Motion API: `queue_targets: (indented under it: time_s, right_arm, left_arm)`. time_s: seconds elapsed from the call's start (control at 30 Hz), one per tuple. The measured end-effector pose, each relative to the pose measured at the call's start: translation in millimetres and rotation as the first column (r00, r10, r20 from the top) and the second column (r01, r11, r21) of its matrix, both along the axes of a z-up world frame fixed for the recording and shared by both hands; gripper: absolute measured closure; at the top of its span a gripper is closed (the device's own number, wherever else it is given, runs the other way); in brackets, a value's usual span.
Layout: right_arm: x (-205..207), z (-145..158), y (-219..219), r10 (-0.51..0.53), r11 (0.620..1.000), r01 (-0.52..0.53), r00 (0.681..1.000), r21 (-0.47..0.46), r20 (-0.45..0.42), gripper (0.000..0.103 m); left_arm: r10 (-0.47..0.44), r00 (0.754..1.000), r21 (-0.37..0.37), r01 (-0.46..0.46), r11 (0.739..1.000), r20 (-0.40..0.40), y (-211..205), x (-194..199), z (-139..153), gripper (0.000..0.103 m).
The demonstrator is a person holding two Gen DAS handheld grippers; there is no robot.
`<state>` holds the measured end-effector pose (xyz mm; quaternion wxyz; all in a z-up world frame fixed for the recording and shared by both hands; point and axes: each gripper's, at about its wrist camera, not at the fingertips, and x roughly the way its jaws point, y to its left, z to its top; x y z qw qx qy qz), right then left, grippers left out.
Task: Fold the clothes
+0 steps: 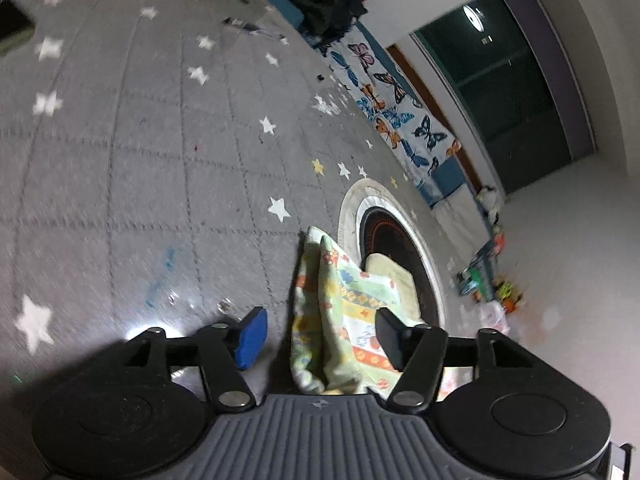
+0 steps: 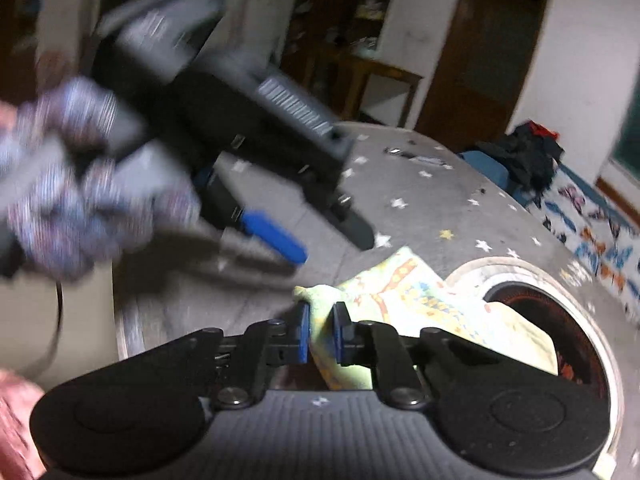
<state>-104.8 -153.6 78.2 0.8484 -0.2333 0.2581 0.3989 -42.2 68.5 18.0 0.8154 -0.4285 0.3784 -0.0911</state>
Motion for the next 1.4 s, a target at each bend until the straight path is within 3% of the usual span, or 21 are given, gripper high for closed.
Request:
queue_targets:
  time_s: [0.3,0.43,0.53,0.67,0.8,0.87,1.0,1.1,1.3,1.4]
  right_arm:
    - [9.8,25.7,-29.1,-0.078,0.989,0.081,0.996,0.122,-0.033,0.093]
    - [6.0,24.4,-31.2,-0.078,0.988,0.081,0.996,0.128,-0.032,0.094]
    - [5.1,22.4,-29.7,-0.071,0.99,0.073,0.997,0.121,-0.025,0.094]
    - [1.8,18.7,-27.9,-0.056,0.991,0.059,0.998,0.117,-0.026,0.094]
    - [-1.6,15.9,-27.7,-0.049,0.992,0.053,0.998,0.118,-0.033,0.094]
    - [-2.2,14.7,-27.9,-0.046,0.992,0.05,0.998,0.117,-0.038,0.094]
    - [-2.3,10.9,-28.0,-0.039,0.992,0.045,0.998,0.118,-0.055,0.094]
    - [-1.8,8.9,-28.8,-0.036,0.992,0.045,0.997,0.122,-0.073,0.092]
    - [-0.4,13.9,-48.6,-0.081,0.983,0.099,0.99,0.156,-0.117,0.083]
    - [5.3,15.7,-71.5,-0.158,0.971,0.175,0.981,0.165,-0.11,0.079]
  left_arm:
    - [-0.002,1.0,-0.182,0.002,0.983,-0.004,-14.7,9.4,-14.8,0.035]
    - [0.008,1.0,-0.243,-0.012,0.97,-0.018,-19.5,17.3,-22.6,0.035]
    - [-0.007,1.0,-0.218,0.001,0.976,-0.029,-24.0,27.3,-22.4,0.035]
    - [-0.037,0.999,-0.102,0.034,0.994,-0.031,-33.7,38.0,-16.6,0.035]
    - [-0.059,0.998,-0.118,0.055,0.991,-0.024,-35.9,41.9,-22.5,0.037]
    - [-0.057,0.998,-0.121,0.054,0.991,-0.025,-35.7,42.5,-24.5,0.044]
    - [-0.05,0.998,-0.125,0.046,0.991,-0.034,-35.2,44.6,-30.2,0.076]
    - [-0.048,0.998,-0.108,0.044,0.993,-0.038,-34.6,44.2,-33.0,0.089]
    - [-0.049,0.998,-0.097,0.046,0.994,-0.029,-32.8,43.4,-32.0,0.092]
    - [-0.053,0.998,-0.077,0.051,0.996,-0.023,-34.6,44.2,-30.3,0.092]
